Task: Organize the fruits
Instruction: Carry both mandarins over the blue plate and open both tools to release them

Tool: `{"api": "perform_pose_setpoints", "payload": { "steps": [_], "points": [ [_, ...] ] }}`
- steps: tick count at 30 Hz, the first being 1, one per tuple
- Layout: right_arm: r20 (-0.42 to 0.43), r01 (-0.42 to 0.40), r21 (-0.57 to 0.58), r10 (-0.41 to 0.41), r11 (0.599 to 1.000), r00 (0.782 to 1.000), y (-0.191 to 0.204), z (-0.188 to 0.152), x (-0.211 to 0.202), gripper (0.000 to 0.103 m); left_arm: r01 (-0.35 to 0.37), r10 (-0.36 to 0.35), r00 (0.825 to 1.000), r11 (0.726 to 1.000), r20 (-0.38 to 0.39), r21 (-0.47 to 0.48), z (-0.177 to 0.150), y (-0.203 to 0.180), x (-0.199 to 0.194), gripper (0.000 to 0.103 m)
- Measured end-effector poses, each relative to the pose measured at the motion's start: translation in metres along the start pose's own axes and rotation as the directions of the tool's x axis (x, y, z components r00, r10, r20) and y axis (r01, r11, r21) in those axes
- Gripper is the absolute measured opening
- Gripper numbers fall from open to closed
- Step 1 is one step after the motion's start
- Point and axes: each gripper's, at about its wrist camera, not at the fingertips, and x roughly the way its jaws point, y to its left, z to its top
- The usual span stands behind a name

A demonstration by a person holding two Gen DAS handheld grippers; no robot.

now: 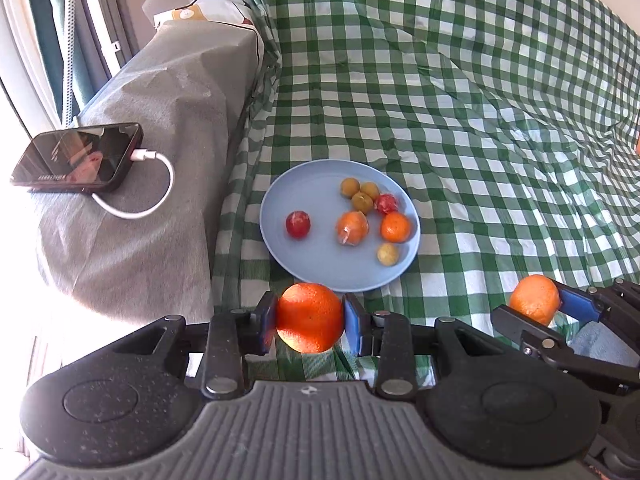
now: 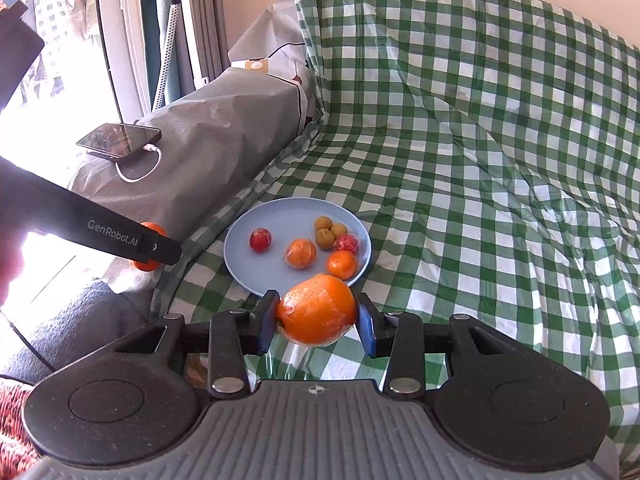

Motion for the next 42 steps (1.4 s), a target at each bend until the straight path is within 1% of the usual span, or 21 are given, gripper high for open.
{"api": "perform_pose_setpoints", "payload": {
  "steps": [7,19,28,34,35,36,37,38,39,40,41,42],
  "points": [
    [-0.021,-0.009,-0.001,0.009,1.0,1.0,0.0,0.015,0.035,0.042,0.001,-0.001,1.0,1.0,-0.02,0.012,0.023,-0.002,0.028,0.039],
    [-0.071,-0.029,0.038,0.032,0.999,0.997,-0.009,0.034,0.103,0.042,-0.018,0.021,0.997,0.999,-0.077,0.036,0.053,-0.005,0.096,0.039],
    [-0.109,-0.018,-0.011,0.016,1.0,0.994,-0.013,0.038,0.155,0.042,-0.032,0.036,0.994,0.998,-0.104,0.046,0.067,-0.003,0.141,0.039],
    [-0.124,-0.031,-0.04,0.026,0.999,0.992,-0.011,0.038,0.176,0.042,-0.033,0.04,0.992,0.998,-0.121,0.053,0.071,-0.003,0.159,0.039],
    [-0.124,-0.032,-0.044,0.026,0.999,0.992,-0.009,0.039,0.18,0.043,-0.036,0.042,0.993,0.998,-0.114,0.053,0.072,-0.003,0.16,0.043],
    [-0.124,-0.035,-0.049,0.029,0.998,0.992,-0.009,0.038,0.181,0.043,-0.038,0.044,0.994,0.998,-0.103,0.056,0.072,-0.003,0.16,0.06],
    [-0.124,-0.042,-0.05,0.036,0.998,0.992,-0.009,0.039,0.185,0.043,-0.043,0.049,0.995,0.997,-0.089,0.06,0.073,-0.003,0.158,0.073],
    [-0.123,-0.049,-0.048,0.043,0.998,0.992,-0.009,0.04,0.187,0.049,-0.054,0.058,0.996,0.997,-0.067,0.06,0.074,-0.003,0.154,0.095],
    [-0.124,-0.055,-0.045,0.049,0.997,0.991,-0.009,0.041,0.189,0.057,-0.064,0.067,0.997,0.996,-0.037,0.058,0.074,-0.004,0.149,0.103],
    [-0.126,-0.055,-0.045,0.049,0.997,0.991,-0.01,0.042,0.188,0.074,-0.072,0.072,0.997,0.996,-0.006,0.057,0.073,-0.004,0.142,0.103],
    [-0.12,-0.05,-0.046,0.045,0.998,0.992,-0.01,0.042,0.185,0.081,-0.072,0.072,0.997,0.995,0.008,0.066,0.071,-0.004,0.135,0.103],
    [-0.112,-0.042,-0.05,0.037,0.998,0.993,-0.009,0.043,0.182,0.082,-0.073,0.073,0.997,0.994,0.005,0.077,0.07,-0.005,0.13,0.103]
  ]
}}
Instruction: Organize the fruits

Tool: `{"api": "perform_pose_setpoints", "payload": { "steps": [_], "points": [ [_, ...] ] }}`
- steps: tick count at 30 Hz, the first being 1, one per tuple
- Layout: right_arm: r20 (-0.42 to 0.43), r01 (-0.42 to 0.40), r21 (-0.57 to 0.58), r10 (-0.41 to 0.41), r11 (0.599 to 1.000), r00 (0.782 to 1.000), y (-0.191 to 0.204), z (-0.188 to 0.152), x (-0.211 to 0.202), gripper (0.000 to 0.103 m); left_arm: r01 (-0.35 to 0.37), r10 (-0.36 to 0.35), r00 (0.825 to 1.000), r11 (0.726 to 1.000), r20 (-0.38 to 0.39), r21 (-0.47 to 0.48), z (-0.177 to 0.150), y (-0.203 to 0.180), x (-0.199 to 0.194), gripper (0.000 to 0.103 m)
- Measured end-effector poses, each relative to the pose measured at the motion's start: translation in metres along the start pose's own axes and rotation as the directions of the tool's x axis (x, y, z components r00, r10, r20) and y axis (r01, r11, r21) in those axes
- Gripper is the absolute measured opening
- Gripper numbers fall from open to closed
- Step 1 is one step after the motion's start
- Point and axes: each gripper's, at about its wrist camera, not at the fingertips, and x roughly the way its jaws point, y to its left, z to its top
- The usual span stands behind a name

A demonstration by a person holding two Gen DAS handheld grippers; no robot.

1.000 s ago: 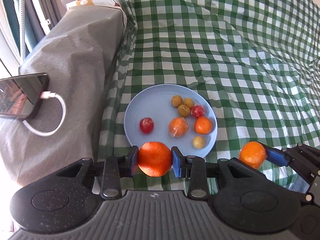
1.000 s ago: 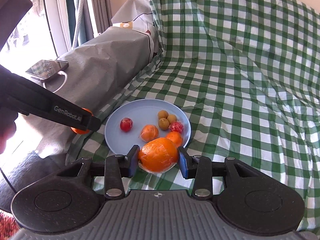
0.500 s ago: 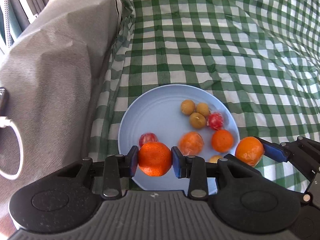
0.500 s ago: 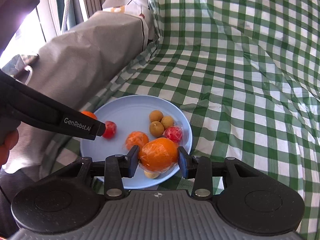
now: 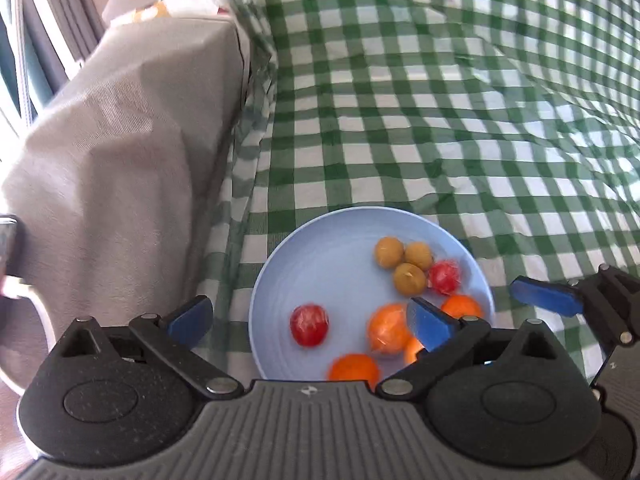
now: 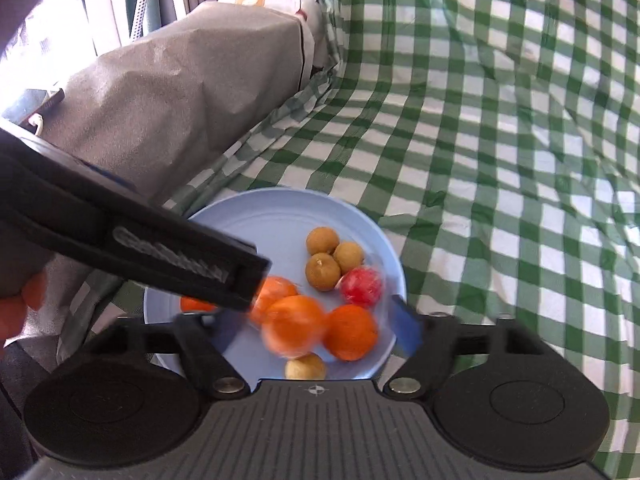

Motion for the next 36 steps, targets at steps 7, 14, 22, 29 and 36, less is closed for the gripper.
{"api": "perform_pose_setpoints", "payload": {
  "steps": [7,14,22,29,36],
  "points": [
    [-0.036,0.039,-0.023,-0.039,0.999,0.999,0.005,-0.018,-0.053,0.095,-0.03,0.03,0.998,1.0,-0.051,-0.005,-0.025,0.002,-0.044,0.103],
    [-0.014,0.086,-0.013,-0.086,0.996,0.996,0.021,-0.036,-0.106,0.099,-0.088,0.088,0.996,0.996,-0.034,-0.008,-0.057,0.003,-0.086,0.103],
    [0.044,0.119,-0.002,-0.119,0.993,0.992,0.037,-0.055,-0.147,0.1,-0.106,0.107,0.994,0.994,0.004,-0.024,-0.087,0.008,-0.125,0.103],
    [0.084,0.126,-0.022,-0.123,0.992,0.989,0.046,-0.062,-0.166,0.101,-0.115,0.116,0.993,0.993,0.018,-0.018,-0.097,0.004,-0.14,0.103],
    [0.115,0.142,-0.01,-0.14,0.99,0.984,0.046,-0.062,-0.177,0.102,-0.119,0.12,0.992,0.993,0.025,-0.021,-0.095,0.003,-0.146,0.103]
  ]
}}
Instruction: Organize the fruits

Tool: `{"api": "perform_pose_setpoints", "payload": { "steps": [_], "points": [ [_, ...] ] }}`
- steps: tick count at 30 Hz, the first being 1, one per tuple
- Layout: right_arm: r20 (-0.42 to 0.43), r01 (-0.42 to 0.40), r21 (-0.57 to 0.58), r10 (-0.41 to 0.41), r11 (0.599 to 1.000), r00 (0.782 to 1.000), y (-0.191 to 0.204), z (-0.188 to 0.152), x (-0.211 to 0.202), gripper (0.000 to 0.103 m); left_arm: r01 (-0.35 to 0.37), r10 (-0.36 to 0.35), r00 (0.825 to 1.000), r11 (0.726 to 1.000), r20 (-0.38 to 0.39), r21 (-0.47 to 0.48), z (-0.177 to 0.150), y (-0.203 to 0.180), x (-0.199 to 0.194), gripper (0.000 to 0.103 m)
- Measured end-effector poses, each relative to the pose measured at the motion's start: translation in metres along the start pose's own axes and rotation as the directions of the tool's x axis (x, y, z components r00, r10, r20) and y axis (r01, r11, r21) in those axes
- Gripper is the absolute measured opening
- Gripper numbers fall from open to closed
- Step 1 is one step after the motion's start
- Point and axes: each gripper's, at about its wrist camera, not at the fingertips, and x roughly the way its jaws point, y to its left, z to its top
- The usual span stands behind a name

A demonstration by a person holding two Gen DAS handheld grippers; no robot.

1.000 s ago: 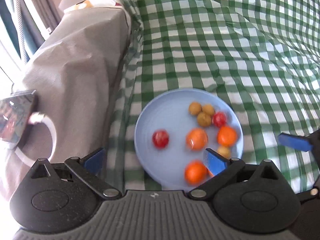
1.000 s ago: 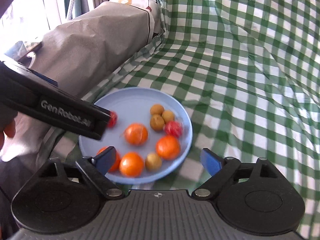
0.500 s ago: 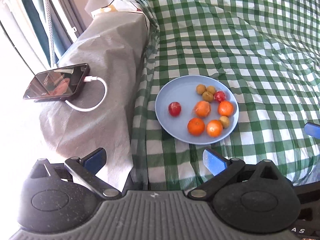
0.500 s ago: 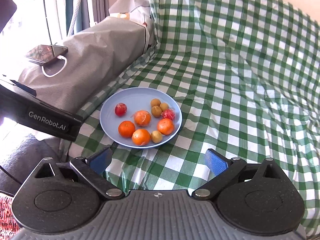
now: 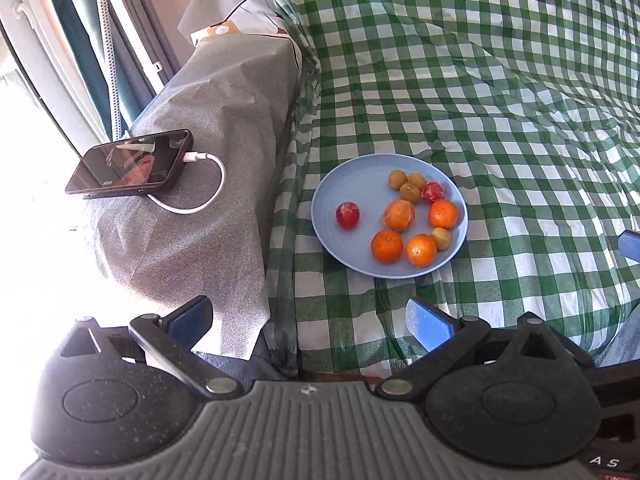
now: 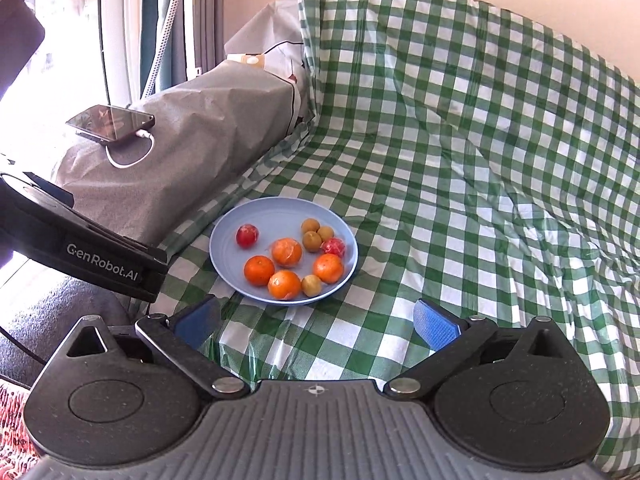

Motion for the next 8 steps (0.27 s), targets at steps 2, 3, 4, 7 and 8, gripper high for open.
{"api": "perform_pose_setpoints", "payload": {
  "steps": [2,3,4,7,8],
  "points": [
    [0.003,0.005,0.006,-0.005,1.0,1.0,0.0008,0.0001,-0.0008,0.102,-0.003,0.003,1.0,1.0,-0.003,-0.003,0.0008,0.0009,0.0007,0.103],
    [0.004,0.007,0.009,-0.007,1.0,1.0,0.0012,0.0003,-0.0007,0.102,-0.005,0.005,1.0,1.0,-0.002,-0.005,0.0009,0.0013,0.0008,0.103],
    [0.004,0.008,0.013,-0.009,1.0,1.0,0.0011,0.0006,-0.0005,0.102,-0.009,0.009,1.0,1.0,0.003,-0.004,0.0008,0.0012,0.0003,0.103],
    [0.003,0.01,0.018,-0.01,1.0,1.0,0.0024,0.001,-0.0001,0.102,-0.021,0.021,1.0,1.0,0.016,0.011,0.0001,-0.0008,-0.0012,0.103],
    [0.002,0.009,0.019,-0.009,1.0,1.0,0.0027,0.0013,0.0002,0.102,-0.019,0.019,1.0,1.0,0.016,0.014,0.0,-0.0014,-0.0012,0.103]
  ]
}}
